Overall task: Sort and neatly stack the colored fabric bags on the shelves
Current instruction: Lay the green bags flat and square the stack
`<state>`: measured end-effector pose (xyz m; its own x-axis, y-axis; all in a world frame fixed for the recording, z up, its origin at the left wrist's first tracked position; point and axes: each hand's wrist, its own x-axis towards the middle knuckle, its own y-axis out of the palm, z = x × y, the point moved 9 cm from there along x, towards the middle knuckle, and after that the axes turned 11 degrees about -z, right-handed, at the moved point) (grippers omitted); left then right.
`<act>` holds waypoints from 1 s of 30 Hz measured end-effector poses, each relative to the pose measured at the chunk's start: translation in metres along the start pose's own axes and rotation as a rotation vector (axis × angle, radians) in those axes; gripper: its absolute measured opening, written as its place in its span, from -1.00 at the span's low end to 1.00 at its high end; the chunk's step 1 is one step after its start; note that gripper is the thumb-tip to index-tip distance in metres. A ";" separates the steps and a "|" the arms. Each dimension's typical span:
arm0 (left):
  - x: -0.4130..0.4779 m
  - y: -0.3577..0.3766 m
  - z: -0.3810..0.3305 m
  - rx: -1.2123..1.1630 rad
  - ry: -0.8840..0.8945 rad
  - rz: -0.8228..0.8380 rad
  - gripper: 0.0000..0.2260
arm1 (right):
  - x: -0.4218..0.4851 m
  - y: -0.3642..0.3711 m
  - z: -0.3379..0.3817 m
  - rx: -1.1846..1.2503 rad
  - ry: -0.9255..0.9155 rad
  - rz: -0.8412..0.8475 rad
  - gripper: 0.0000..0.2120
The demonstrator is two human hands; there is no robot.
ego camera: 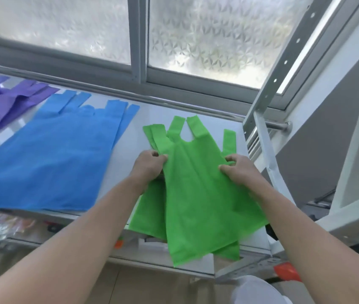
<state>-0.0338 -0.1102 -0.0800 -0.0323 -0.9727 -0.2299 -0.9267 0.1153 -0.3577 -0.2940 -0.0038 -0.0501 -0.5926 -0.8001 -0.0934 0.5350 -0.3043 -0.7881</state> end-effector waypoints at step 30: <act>0.018 0.020 -0.034 0.406 0.332 0.095 -0.39 | -0.030 0.010 -0.053 0.514 0.320 -0.101 -0.32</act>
<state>-0.0656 -0.1324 -0.0609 -0.2866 -0.9581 -0.0032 -0.6964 0.2106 -0.6860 -0.3023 0.0448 -0.0874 -0.7641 -0.5838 -0.2744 0.6417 -0.6445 -0.4157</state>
